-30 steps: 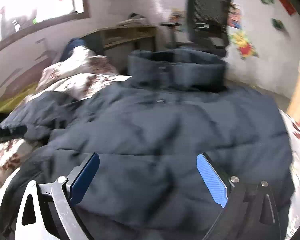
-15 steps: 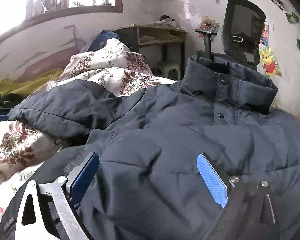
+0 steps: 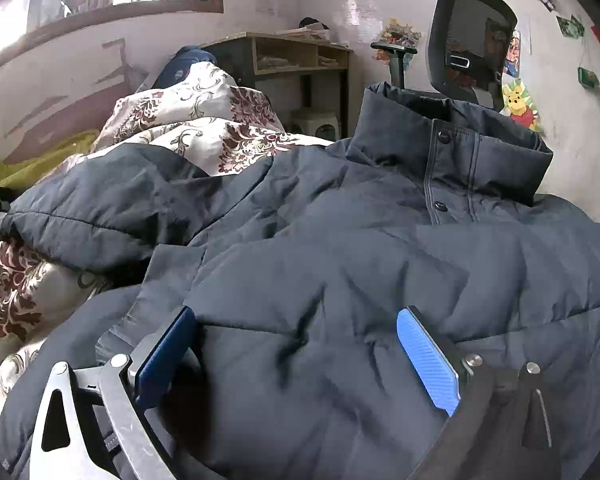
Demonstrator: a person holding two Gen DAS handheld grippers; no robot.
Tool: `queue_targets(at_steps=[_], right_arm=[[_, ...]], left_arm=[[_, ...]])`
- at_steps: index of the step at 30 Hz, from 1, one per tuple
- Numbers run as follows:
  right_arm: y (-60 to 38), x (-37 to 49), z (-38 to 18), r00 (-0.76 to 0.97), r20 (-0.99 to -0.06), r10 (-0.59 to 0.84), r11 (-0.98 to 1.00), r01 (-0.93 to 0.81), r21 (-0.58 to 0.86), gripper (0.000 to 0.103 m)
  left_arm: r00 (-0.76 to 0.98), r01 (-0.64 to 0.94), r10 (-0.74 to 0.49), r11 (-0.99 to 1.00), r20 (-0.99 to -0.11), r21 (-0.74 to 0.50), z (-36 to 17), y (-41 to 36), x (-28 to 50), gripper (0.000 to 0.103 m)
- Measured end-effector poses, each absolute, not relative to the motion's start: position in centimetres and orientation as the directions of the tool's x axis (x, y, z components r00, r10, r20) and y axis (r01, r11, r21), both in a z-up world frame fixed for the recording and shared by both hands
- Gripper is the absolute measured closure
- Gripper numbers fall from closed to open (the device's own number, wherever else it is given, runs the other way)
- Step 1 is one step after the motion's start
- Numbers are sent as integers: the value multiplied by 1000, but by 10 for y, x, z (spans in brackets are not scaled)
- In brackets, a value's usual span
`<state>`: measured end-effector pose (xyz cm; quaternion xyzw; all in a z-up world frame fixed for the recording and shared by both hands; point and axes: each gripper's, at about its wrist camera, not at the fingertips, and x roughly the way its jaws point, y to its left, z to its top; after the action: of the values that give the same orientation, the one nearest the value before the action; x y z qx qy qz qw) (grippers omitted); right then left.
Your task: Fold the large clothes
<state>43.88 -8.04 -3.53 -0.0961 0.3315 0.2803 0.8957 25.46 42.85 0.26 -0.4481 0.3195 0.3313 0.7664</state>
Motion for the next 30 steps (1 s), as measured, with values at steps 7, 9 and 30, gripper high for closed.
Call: queue_targets(at_steps=[7, 9, 30], right_arm=[[-85, 435, -33, 650, -634, 419, 841, -540, 2, 1], [-90, 434, -31, 662, -626, 411, 853, -522, 8, 1], [-199, 434, 12, 752, -547, 369, 920, -378, 100, 1]], left_arm=[[606, -760, 302, 494, -736, -423, 18, 415, 261, 80], [616, -748, 340, 536, -710, -392, 29, 409, 264, 87], [904, -164, 88, 975, -419, -149, 155, 159, 355, 98]])
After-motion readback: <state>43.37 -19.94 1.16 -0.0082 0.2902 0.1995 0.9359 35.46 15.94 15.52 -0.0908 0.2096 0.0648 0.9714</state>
